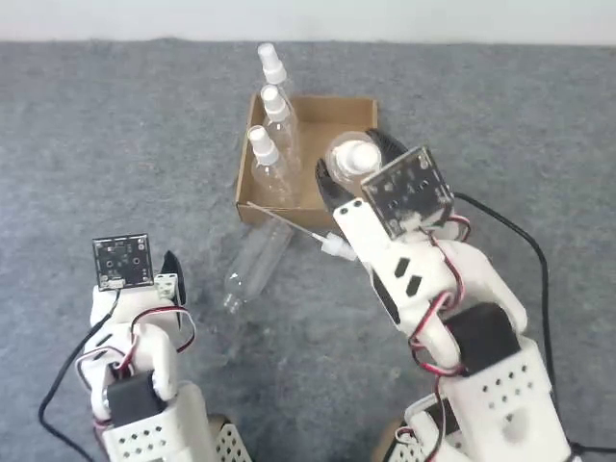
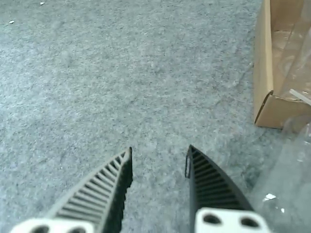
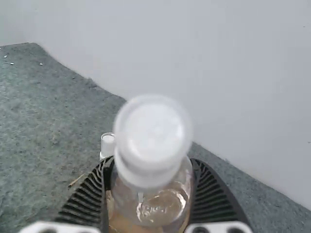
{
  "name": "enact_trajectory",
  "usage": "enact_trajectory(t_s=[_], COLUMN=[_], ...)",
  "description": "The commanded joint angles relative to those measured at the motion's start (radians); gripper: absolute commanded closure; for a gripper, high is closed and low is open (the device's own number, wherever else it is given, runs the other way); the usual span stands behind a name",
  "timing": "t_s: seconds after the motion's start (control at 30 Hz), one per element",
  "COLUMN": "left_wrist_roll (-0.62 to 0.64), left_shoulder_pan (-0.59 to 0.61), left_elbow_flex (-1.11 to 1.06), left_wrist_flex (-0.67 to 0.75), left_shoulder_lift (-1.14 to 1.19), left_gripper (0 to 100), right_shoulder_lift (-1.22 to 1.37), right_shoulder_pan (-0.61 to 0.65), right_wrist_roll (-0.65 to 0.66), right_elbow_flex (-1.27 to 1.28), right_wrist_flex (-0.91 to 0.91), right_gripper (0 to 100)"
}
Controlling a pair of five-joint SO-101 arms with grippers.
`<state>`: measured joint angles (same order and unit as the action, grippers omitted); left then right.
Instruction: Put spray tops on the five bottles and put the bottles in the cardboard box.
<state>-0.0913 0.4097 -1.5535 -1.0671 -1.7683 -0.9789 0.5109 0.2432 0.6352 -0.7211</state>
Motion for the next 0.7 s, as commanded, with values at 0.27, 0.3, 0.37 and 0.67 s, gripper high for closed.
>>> enact_trajectory(t_s=[0.27,0.3,0.37,0.67], left_wrist_roll=[-0.009,-0.009,-0.009,-0.009], left_shoulder_pan=[0.051,0.063,0.069,0.066], left_elbow_flex=[-0.002,-0.010,-0.035,-0.084], left_wrist_flex=[-0.017,-0.020,-0.018,0.031], left_shoulder_lift=[-0.012,-0.012,-0.012,-0.012], left_gripper=[83,83,83,83], right_shoulder_lift=[0.122,0.137,0.174,0.372], right_shoulder_pan=[-0.027,-0.027,-0.027,-0.027], right_wrist_roll=[0.005,0.005,0.005,0.005], right_elbow_flex=[-0.129,-0.141,-0.170,-0.311], right_wrist_flex=[0.048,0.048,0.050,0.058], right_gripper=[99.2,99.2,99.2,99.2])
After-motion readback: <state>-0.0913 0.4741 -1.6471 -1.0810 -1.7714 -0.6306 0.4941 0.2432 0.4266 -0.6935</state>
